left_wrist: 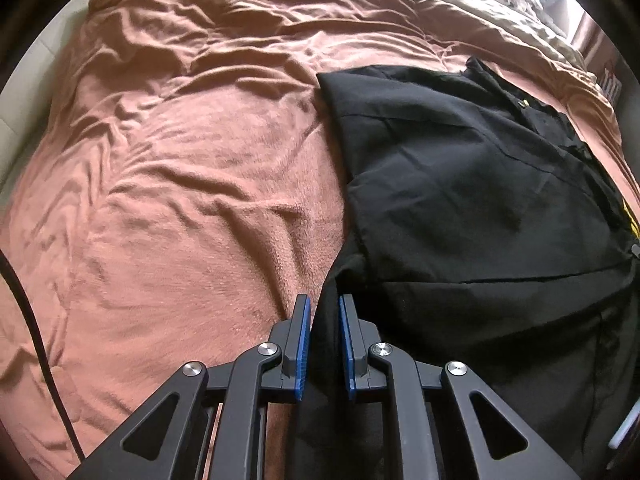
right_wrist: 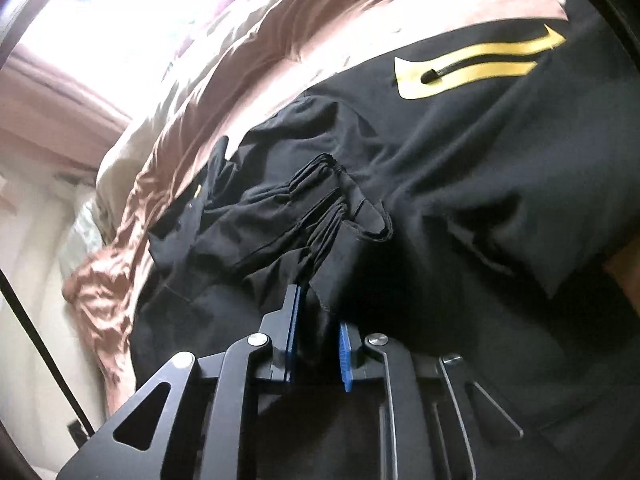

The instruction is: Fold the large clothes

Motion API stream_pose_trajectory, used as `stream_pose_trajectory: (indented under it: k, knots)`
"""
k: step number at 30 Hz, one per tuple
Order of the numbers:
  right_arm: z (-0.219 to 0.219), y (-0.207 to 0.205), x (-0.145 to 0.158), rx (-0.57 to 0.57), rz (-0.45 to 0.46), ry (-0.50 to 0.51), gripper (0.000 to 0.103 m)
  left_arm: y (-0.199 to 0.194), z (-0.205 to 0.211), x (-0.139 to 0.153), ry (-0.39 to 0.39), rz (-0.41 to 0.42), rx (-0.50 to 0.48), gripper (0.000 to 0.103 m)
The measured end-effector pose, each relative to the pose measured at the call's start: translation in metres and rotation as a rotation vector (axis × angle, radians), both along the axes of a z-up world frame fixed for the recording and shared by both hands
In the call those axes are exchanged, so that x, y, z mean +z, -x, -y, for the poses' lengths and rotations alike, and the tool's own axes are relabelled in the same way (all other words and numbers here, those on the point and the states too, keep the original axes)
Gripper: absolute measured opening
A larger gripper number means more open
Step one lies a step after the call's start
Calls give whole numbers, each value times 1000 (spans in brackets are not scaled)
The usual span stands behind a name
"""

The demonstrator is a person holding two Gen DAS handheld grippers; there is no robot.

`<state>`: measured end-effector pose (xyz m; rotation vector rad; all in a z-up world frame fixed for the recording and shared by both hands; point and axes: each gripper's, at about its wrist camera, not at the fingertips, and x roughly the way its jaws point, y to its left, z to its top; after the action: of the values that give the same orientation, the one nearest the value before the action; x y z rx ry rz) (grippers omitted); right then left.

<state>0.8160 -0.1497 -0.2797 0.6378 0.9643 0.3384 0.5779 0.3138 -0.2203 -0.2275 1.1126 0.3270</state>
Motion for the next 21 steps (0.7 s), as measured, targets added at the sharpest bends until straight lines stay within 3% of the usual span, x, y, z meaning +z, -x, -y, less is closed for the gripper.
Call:
stream_pose_trajectory:
  k: [2, 5, 7, 9, 11, 21]
  knots:
    - [6, 5, 8, 10, 18, -2, 23, 3, 5, 6, -9, 8, -1, 16]
    - [30, 15, 21, -28, 46, -30, 65, 8, 17, 17, -10, 23, -4, 16]
    - [51, 27, 32, -70, 85, -20, 67, 11, 26, 25, -9, 43, -15, 21]
    - [68, 37, 39, -97, 106, -3, 67, 13, 35, 32, -20, 56, -13, 45]
    - [91, 47, 42, -126, 102, -4, 67, 16, 46, 42, -34, 89, -10, 52]
    - [178, 95, 48, -334, 92, 35, 66, 16, 105, 73, 2, 167, -46, 52]
